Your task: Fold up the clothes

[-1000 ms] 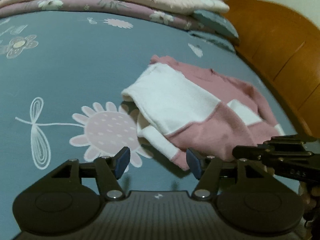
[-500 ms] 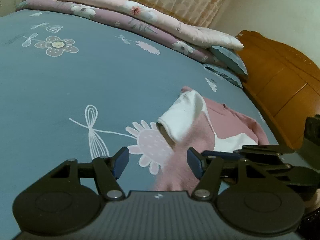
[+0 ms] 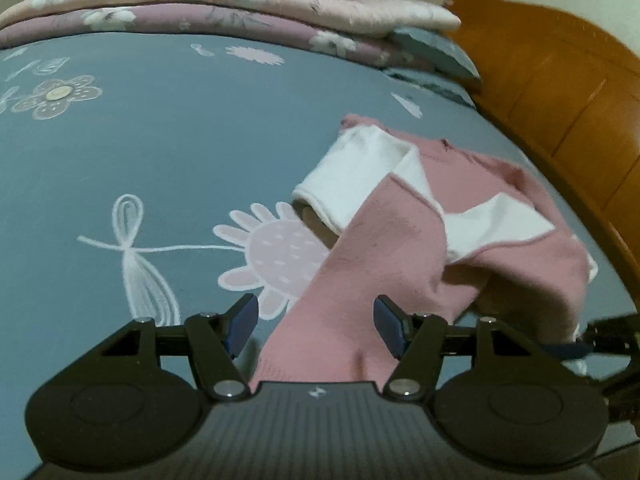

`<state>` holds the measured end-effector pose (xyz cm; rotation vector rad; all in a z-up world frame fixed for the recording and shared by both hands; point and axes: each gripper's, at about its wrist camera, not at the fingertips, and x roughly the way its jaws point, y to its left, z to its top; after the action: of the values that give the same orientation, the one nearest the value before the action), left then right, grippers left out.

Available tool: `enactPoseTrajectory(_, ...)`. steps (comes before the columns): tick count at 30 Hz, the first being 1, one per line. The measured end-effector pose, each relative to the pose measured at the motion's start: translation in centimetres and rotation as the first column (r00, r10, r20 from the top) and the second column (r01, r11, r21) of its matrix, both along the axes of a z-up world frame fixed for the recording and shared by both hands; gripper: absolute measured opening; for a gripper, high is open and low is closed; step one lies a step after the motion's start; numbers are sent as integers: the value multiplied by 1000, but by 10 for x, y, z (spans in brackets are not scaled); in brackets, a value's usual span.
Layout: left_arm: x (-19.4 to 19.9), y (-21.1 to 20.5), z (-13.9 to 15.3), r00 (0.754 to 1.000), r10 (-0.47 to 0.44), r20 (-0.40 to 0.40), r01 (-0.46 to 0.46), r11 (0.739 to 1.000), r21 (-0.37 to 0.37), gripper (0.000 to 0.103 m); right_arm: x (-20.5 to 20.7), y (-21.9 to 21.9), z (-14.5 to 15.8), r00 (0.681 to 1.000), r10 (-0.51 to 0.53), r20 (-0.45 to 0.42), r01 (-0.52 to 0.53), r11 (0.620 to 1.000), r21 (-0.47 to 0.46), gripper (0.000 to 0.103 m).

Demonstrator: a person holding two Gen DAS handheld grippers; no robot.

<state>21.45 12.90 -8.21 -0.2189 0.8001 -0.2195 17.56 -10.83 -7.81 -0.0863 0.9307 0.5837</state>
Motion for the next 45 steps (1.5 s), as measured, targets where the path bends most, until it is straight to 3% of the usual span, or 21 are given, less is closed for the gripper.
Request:
enactPoseTrajectory(5, 26, -13, 4, 992, -117, 42, 114, 992, 62, 63, -8, -10, -27, 998, -27, -51, 27, 1000, -1, 49)
enactPoseTrajectory(9, 51, -22, 2, 974, -218, 60, 213, 974, 79, 63, -8, -12, -30, 998, -15, -53, 18, 998, 53, 66)
enactPoseTrajectory(14, 68, -25, -12, 937, -346, 40, 344, 938, 49, 62, -14, -12, -32, 999, 6, -49, -1, 996, 85, 85)
enactPoseTrajectory(16, 69, -23, -18, 927, -374, 22, 374, 927, 23, 62, -17, -10, -33, 999, 18, -50, -13, 995, 96, 103)
enactPoseTrajectory(22, 63, -9, -32, 908, -418, -27, 416, 907, -66, 59, -25, -1, -33, 996, 86, -19, -86, 996, 30, 103)
enactPoseTrajectory(24, 59, -10, -31, 894, -446, -32, 444, 894, -60, 49, -25, -2, -32, 996, 84, -23, -84, 996, 31, 103)
enactPoseTrajectory(27, 59, -8, -29, 888, -460, 13, 460, 888, -23, 47, -23, -2, -32, 996, 87, -26, -86, 996, 30, 103)
enactPoseTrajectory(30, 76, -1, -34, 901, -434, 7, 432, 894, -122, 46, -21, -2, -32, 996, 89, -30, -89, 996, 29, 103)
enactPoseTrajectory(32, 80, -5, -33, 888, -459, 27, 458, 878, -141, 45, -21, 0, -33, 996, 88, -27, -87, 996, 23, 103)
enactPoseTrajectory(35, 83, -12, -33, 864, -504, -4, 495, 851, -175, 42, -20, 0, -31, 996, 79, -40, -79, 997, 19, 103)
enactPoseTrajectory(36, 81, -13, -32, 857, -516, -18, 506, 845, -172, 39, -19, -1, -29, 996, 68, -52, -67, 997, 25, 103)
enactPoseTrajectory(37, 78, -12, -30, 857, -515, -29, 506, 849, -151, 24, -17, -3, -27, 996, 56, -64, -55, 998, 31, 103)
enactPoseTrajectory(39, 70, -9, -23, 863, -503, -40, 497, 862, -103, 8, -14, -7, -24, 996, 34, -88, -30, 999, 42, 103)
enactPoseTrajectory(45, 44, -9, 17, 889, -457, 15, 455, 888, 66, 6, -6, -27, -16, 995, -70, -72, 75, 995, 58, 103)
